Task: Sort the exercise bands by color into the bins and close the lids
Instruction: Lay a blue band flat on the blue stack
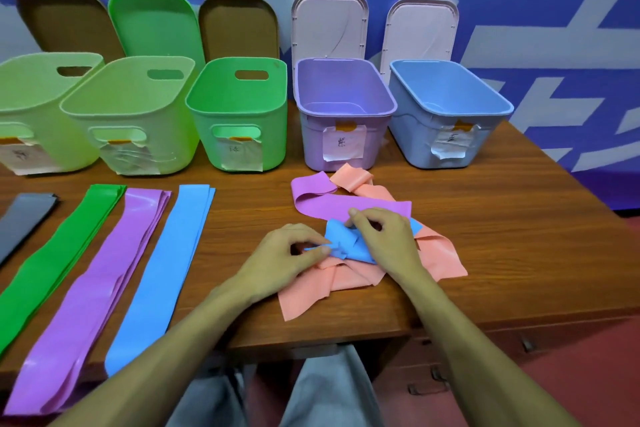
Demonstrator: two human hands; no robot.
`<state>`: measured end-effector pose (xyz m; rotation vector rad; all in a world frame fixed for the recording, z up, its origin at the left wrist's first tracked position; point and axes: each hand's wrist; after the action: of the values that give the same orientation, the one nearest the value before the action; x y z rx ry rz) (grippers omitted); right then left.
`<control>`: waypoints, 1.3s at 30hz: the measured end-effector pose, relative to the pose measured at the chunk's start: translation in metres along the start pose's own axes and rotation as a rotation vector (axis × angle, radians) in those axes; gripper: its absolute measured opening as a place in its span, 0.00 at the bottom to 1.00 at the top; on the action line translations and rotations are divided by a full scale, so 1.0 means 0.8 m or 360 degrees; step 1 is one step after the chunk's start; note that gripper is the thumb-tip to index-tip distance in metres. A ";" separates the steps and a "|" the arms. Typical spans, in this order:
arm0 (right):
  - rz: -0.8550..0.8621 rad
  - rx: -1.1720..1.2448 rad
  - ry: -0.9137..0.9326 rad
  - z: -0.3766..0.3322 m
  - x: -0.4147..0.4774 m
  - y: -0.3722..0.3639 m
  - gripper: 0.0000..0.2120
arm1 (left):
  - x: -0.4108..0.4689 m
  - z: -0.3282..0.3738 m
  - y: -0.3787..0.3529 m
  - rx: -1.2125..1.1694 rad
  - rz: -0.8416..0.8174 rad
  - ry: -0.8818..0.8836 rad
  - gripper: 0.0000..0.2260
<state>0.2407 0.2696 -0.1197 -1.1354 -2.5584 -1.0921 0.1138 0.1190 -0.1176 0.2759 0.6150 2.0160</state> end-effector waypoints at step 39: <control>0.0395 0.0766 0.0385 -0.297 0.107 0.020 0.10 | -0.047 0.059 0.123 -0.0771 -0.0008 0.0012 0.23</control>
<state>0.1538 0.1684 0.0957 -1.0745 -2.2401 -0.4832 0.0792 0.0620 -0.0232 -0.0248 0.1181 2.0896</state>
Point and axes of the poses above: each hand's wrist, its own x-axis towards the middle knuckle, its own y-axis out of the back of the hand, z = x × y, and after that the axes turned 14 degrees about y, right-handed
